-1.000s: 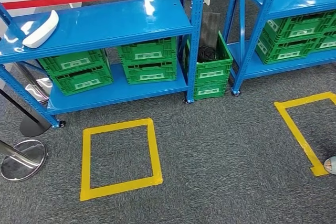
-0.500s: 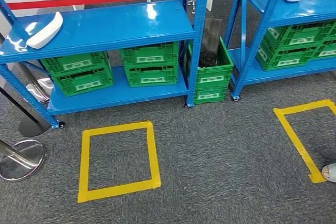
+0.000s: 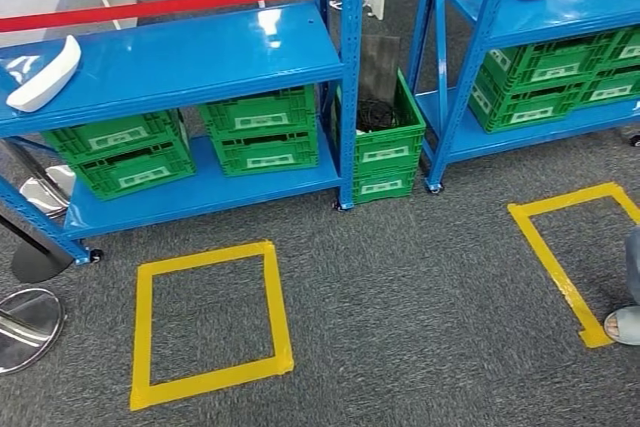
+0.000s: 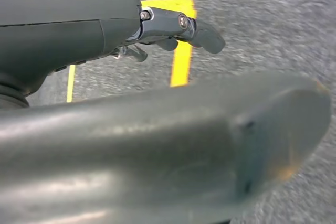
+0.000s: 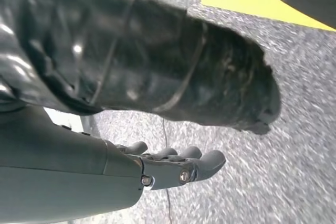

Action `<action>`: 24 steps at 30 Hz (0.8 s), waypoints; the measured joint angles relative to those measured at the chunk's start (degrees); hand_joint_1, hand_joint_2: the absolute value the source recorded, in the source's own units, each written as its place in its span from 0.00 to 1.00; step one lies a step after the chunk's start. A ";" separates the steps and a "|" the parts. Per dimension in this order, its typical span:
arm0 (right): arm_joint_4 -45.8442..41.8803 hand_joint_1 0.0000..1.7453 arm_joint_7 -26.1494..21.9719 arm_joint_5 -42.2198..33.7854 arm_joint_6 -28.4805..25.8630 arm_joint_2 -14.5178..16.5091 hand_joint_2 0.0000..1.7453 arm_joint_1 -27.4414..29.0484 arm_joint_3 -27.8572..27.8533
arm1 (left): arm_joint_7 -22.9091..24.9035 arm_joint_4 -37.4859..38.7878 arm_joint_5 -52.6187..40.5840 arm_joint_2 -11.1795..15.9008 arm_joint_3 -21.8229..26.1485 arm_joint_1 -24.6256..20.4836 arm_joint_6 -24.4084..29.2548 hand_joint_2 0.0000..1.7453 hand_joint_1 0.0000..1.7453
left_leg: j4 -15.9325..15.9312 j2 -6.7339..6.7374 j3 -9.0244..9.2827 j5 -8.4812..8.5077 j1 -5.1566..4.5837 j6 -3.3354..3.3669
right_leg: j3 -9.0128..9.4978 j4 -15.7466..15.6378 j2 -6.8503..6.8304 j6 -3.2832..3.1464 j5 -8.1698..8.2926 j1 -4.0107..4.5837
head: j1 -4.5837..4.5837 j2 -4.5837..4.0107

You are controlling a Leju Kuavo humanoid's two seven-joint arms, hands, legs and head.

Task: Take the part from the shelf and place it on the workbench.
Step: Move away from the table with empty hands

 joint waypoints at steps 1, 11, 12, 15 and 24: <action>0.01 0.00 0.01 0.01 0.05 0.02 0.00 0.00 -0.01 | 0.07 0.00 -0.07 0.01 0.02 -0.04 0.01 0.00 0.00 | -2.53 -0.09 0.89 0.82 -0.35 0.46 | 0.27 -0.19 0.08 0.15 -0.36 0.07 | 0.01 0.00; -0.06 0.00 -0.48 -0.32 -0.11 0.03 0.00 -0.30 -0.07 | 0.04 0.00 0.03 -0.41 0.39 -0.21 -0.38 0.00 0.00 | -7.36 -0.13 4.94 -1.09 -0.46 0.90 | -9.05 14.33 -0.61 2.29 -5.63 -0.10 | 0.65 0.01; -0.06 0.00 -0.54 -0.37 -0.10 0.03 0.00 -0.36 -0.07 | 0.04 0.00 0.04 -0.49 0.48 -0.20 -0.39 0.00 0.00 | -7.36 -0.14 5.52 -1.50 -0.57 0.94 | -9.65 14.11 -0.62 2.20 -4.04 -0.05 | 0.68 0.01; -0.05 0.00 -0.37 -0.36 -0.07 -0.11 0.00 -0.29 -0.07 | 0.03 0.01 0.07 -0.70 0.74 -0.14 -0.40 0.00 0.00 | -7.35 -0.26 7.26 -2.92 -0.92 0.79 | -6.89 4.76 -0.87 0.84 3.49 0.45 | 0.72 0.00; -0.04 0.00 -0.02 -0.15 0.03 -0.34 0.00 0.00 -0.09 | -0.08 0.00 0.01 -0.88 1.14 -0.48 -0.43 0.00 0.00 | 1.40 -0.21 3.12 -7.70 -0.42 -2.09 | -1.78 -3.06 -1.24 -1.08 4.18 -0.17 | 0.04 0.01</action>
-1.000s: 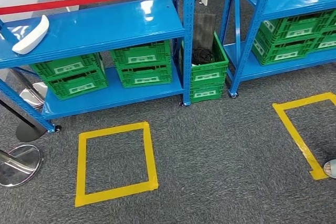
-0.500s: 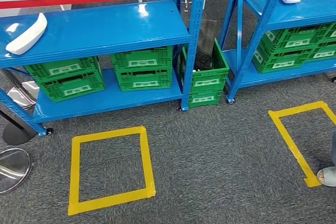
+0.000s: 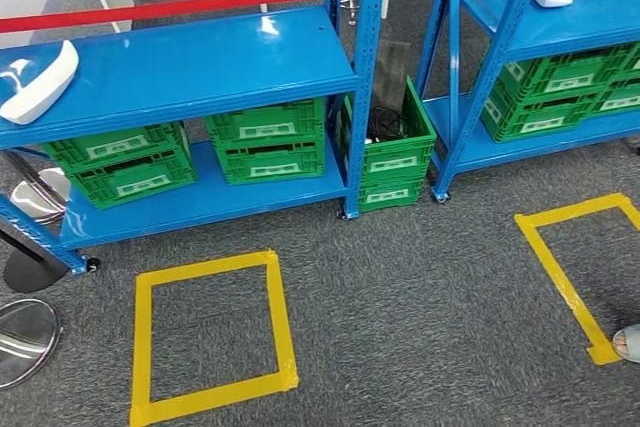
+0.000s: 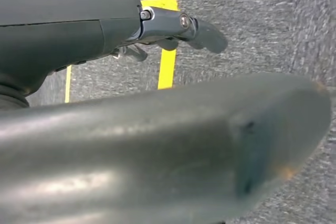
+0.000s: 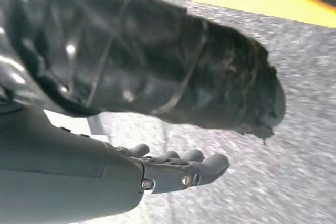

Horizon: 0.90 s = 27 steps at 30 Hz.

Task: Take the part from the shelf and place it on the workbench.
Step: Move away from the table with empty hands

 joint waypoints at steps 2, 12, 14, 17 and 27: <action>0.00 0.00 0.02 0.00 0.16 0.00 0.00 -0.04 0.00 | 0.04 0.00 -0.04 0.07 0.08 0.14 0.03 0.00 0.00 | 6.26 0.01 -4.31 -1.04 0.66 -0.78 | 0.70 -0.10 0.09 0.13 -0.57 -0.28 | -0.08 0.00; -0.01 0.00 0.04 0.67 0.90 -0.04 0.00 -0.11 0.02 | 0.43 0.02 -0.16 0.09 0.19 0.36 0.07 0.00 0.00 | -7.98 -0.01 -0.47 7.89 1.54 0.23 | 3.26 0.22 0.18 3.91 -4.32 -1.20 | 0.04 0.00; -0.02 0.00 0.16 1.06 0.97 -0.04 0.00 -0.25 0.08 | 0.47 0.02 -0.27 0.14 0.21 0.33 0.08 0.00 0.00 | -8.29 -0.20 0.07 7.61 1.50 1.10 | 1.02 4.85 0.11 4.10 -6.56 -1.21 | 0.45 0.00; -0.02 0.00 0.62 1.36 0.93 0.02 0.00 -0.62 0.18 | 0.56 0.02 -0.49 0.09 0.22 0.20 0.21 0.00 0.00 | -8.29 -0.69 0.68 6.93 0.97 1.93 | -6.33 16.43 0.11 3.82 -9.80 -0.81 | 1.00 0.00; 0.00 0.00 1.36 1.53 0.89 0.39 0.00 -0.78 0.26 | 0.81 0.04 -0.55 -0.07 0.28 0.08 0.50 0.00 0.00 | -8.50 -4.99 2.41 5.06 0.93 0.14 | -1.96 1.87 3.01 0.87 0.08 -0.03 | 0.96 0.00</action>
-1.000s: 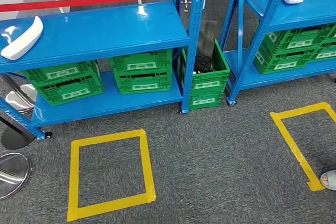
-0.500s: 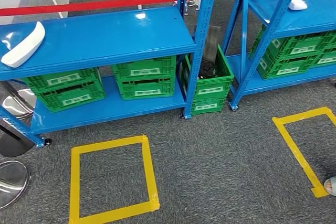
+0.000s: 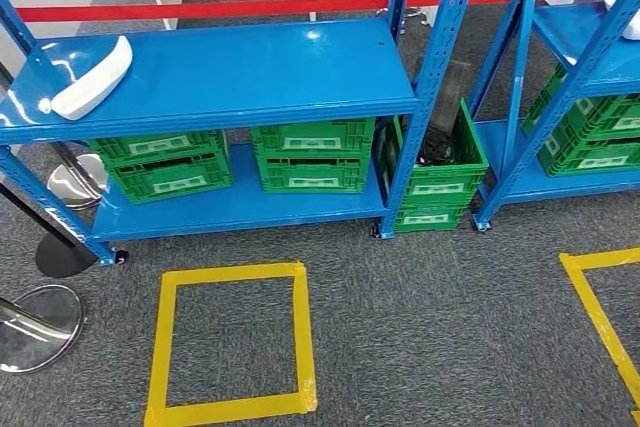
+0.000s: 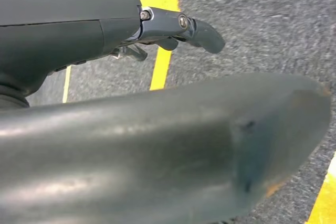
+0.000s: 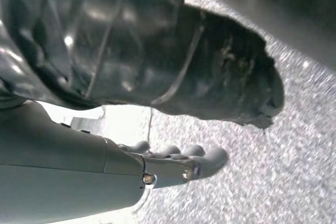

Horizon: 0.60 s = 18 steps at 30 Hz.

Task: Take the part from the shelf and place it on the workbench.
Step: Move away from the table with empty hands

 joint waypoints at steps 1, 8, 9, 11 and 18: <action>0.00 0.00 0.01 -0.01 0.01 0.06 0.00 0.06 0.00 | -0.01 0.00 0.02 0.04 0.01 -0.03 -0.07 0.00 0.00 | 0.90 0.99 -0.35 -0.59 -0.08 -0.34 | 0.55 -0.64 -0.65 -0.17 0.04 -0.15 | -0.19 0.00; 0.00 0.00 0.21 -0.07 0.08 0.14 0.00 0.39 0.00 | -1.92 0.00 0.28 0.30 0.22 -0.02 0.68 0.00 0.00 | 11.84 4.67 -7.48 -1.54 0.17 -1.75 | 3.14 -1.40 -5.76 -0.49 -1.52 -0.24 | -0.81 0.00; 0.00 0.00 0.20 -0.08 0.10 0.16 0.00 0.39 0.00 | -2.02 0.00 0.29 0.50 0.27 0.00 0.34 0.00 0.00 | 8.18 5.43 -6.05 0.94 0.14 -1.64 | 3.57 -1.40 -6.38 -0.27 -1.90 -0.22 | -0.83 0.00; 0.00 0.00 0.16 -0.08 0.14 0.24 0.00 0.43 0.00 | -1.67 0.00 0.14 1.13 0.29 -0.26 -1.08 0.00 0.00 | 2.30 7.69 -3.55 3.42 -0.33 -0.99 | 3.95 -1.29 -7.58 0.43 -2.75 0.13 | -0.91 0.00; -0.05 0.00 -0.04 -0.11 -0.24 0.29 0.00 -0.01 0.00 | -1.57 -0.02 0.15 1.85 0.78 -0.05 0.57 0.00 0.00 | -0.25 5.84 -2.35 3.26 -0.30 1.69 | 2.02 4.78 -4.83 2.18 -7.16 0.09 | -0.07 0.00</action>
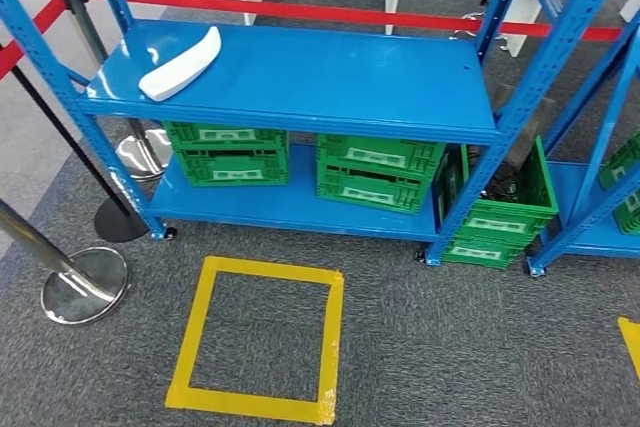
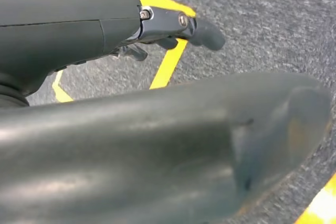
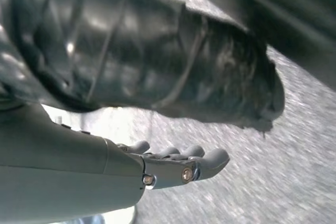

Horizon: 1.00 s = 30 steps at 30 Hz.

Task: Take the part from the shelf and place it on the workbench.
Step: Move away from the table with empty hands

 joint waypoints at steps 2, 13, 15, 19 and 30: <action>0.01 0.00 -0.19 -0.05 -0.08 0.00 0.00 0.18 -0.01 | -0.37 0.01 0.02 -0.36 0.20 -0.17 0.42 0.00 0.00 | -0.01 -1.19 -0.02 -0.06 -0.02 0.35 | -4.45 7.83 1.68 0.07 -2.63 -0.09 | 0.20 0.00; 0.01 0.00 -0.87 -0.58 -0.97 0.00 0.00 0.47 -0.05 | -0.50 0.01 0.39 -0.88 0.65 -0.05 -0.26 0.00 0.00 | 0.51 -3.48 0.43 -0.67 -0.39 0.59 | -1.60 -4.53 2.87 -0.83 6.49 -0.10 | 0.25 0.00; 0.01 0.00 -0.88 -0.51 -0.92 0.00 0.00 0.40 -0.04 | -0.50 0.01 0.39 -0.97 0.70 -0.07 -0.23 0.00 0.00 | 0.23 -3.48 0.61 -0.62 -0.35 0.56 | -1.55 -4.52 2.87 -1.04 6.45 -0.01 | 0.23 0.00; 0.01 0.00 -1.40 -0.13 -0.45 0.02 0.00 0.34 -0.04 | -0.51 0.02 0.39 -0.99 0.81 -0.08 -0.22 0.00 0.00 | 0.09 -3.47 0.77 -0.61 -0.33 0.49 | -1.47 -4.53 2.80 -1.32 6.42 -0.04 | 0.17 0.00; -0.02 0.00 -2.35 -0.04 -0.82 0.02 0.00 0.30 0.15 | -0.57 0.02 0.74 -1.47 1.20 -0.10 -1.68 0.00 0.00 | -2.96 -3.16 2.12 0.78 0.38 0.56 | -4.76 2.36 2.55 0.01 2.05 -0.15 | 0.85 -0.01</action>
